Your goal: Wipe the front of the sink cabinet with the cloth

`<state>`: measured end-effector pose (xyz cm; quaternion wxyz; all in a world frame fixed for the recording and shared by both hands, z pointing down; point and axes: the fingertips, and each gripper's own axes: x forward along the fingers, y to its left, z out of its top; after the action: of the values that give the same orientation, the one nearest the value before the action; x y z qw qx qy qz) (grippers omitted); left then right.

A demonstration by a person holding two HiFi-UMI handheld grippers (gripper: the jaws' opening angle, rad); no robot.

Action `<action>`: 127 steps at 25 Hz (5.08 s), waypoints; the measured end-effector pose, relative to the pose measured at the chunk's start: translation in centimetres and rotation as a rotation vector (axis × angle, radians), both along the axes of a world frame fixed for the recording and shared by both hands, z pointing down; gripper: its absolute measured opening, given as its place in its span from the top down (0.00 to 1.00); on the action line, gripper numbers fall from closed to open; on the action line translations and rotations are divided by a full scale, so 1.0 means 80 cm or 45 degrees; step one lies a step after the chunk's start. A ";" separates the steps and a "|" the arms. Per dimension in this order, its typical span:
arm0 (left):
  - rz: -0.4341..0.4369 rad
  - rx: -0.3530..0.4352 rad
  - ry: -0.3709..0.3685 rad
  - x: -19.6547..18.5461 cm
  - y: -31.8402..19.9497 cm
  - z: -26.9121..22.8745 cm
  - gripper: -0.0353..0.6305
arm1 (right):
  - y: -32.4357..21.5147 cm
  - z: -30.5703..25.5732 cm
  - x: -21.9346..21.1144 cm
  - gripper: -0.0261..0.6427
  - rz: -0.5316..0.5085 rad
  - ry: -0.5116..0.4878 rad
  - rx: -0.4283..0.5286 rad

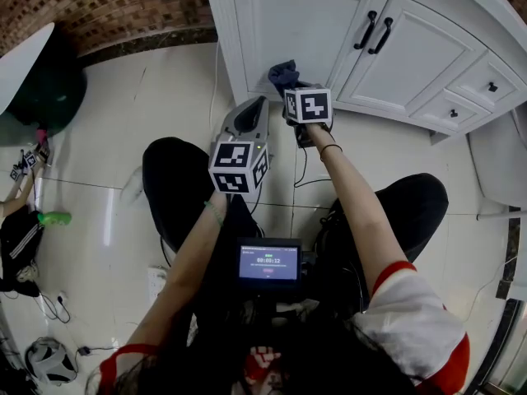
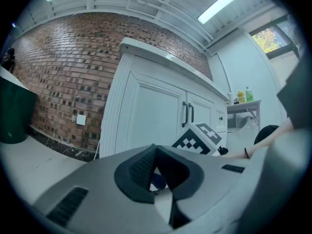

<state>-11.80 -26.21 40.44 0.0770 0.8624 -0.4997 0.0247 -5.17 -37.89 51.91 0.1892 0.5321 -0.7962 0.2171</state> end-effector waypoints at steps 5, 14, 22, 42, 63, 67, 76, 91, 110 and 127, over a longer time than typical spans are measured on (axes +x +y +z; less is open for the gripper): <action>-0.045 -0.026 0.057 -0.025 -0.006 0.003 0.90 | -0.012 0.010 -0.066 0.83 -0.074 0.001 -0.017; -0.056 -0.034 0.054 -0.045 -0.012 0.007 0.90 | -0.032 0.021 -0.081 0.83 -0.086 0.076 -0.029; -0.023 -0.027 0.031 -0.028 -0.013 0.008 0.90 | -0.023 0.028 0.024 0.83 0.043 0.110 -0.038; 0.061 -0.007 -0.067 0.030 -0.002 0.008 0.90 | 0.020 0.056 0.195 0.83 0.272 0.103 -0.097; -0.047 -0.046 0.004 -0.045 -0.019 0.024 0.90 | -0.023 0.071 -0.100 0.83 -0.141 0.060 -0.064; -0.045 -0.051 -0.003 -0.053 -0.022 0.027 0.90 | -0.027 0.082 -0.087 0.83 -0.118 0.080 -0.074; -0.007 -0.049 -0.041 -0.022 -0.022 0.030 0.90 | -0.023 0.093 0.055 0.83 0.079 0.097 -0.122; 0.076 0.005 -0.069 0.080 -0.016 -0.006 0.90 | 0.014 0.043 0.205 0.83 0.232 0.029 -0.105; 0.258 0.191 -0.082 0.240 0.006 -0.104 0.90 | 0.047 -0.288 0.350 0.83 0.220 0.012 0.394; 0.380 0.055 -0.167 0.283 0.042 -0.058 0.90 | 0.026 -0.343 0.399 0.83 0.236 0.109 0.445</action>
<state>10.84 -22.82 35.80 0.0209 0.9251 -0.3704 0.0815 26.75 -35.80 24.47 0.1069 0.6365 -0.7606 0.0695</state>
